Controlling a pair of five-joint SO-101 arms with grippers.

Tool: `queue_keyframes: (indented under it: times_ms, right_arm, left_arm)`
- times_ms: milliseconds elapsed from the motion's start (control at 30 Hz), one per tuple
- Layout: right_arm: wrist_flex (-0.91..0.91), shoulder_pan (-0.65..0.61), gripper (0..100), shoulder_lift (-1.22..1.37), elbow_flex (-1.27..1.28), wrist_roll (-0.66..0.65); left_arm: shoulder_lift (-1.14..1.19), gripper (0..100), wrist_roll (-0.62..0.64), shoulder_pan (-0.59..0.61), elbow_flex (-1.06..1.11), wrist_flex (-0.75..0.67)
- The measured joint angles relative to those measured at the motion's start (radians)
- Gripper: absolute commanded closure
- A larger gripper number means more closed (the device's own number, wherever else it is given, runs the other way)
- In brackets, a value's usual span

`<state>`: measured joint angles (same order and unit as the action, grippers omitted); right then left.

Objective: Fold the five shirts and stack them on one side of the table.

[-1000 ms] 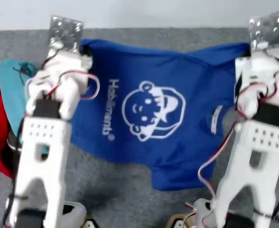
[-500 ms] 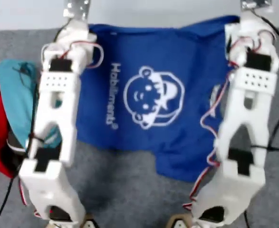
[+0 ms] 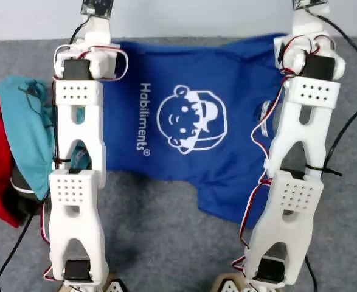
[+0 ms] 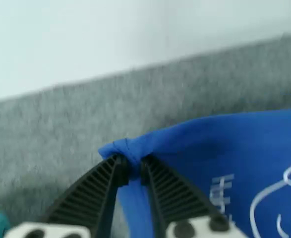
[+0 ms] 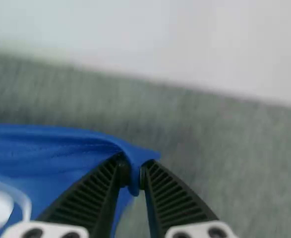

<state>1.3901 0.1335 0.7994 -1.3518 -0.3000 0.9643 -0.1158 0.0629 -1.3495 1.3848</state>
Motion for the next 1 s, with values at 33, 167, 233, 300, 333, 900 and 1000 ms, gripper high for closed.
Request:
queue_keyframes:
  times_ms: [33,167,233,300,333,900,1000]
  right_arm:
    - [0.072,0.000,98.9,0.000,-0.029,-0.012]
    - [0.334,0.000,98.9,0.000,-0.129,-0.072]
    - [0.361,0.008,98.9,0.000,-0.137,-0.083]
    - [0.364,0.023,98.9,0.000,-0.135,-0.087]
    - [0.364,0.031,98.9,-0.002,-0.124,-0.091]
    - [0.364,0.046,98.8,-0.549,0.933,-0.149]
    - [0.358,0.044,98.8,-0.632,1.071,-0.170]
  left_arm:
    - [0.023,99,-0.017,0.005,-0.043,0.044]
    - [0.098,99,-0.107,0.015,-0.187,0.242]
    - [0.132,99,-0.153,0.018,-0.244,0.315]
    - [0.146,99,-0.176,0.025,-0.259,0.339]
    - [0.147,99,-0.181,0.029,-0.261,0.345]
    - [0.008,99,-0.157,0.032,0.031,0.350]
    - [-0.097,99,-0.157,0.026,0.199,0.350]
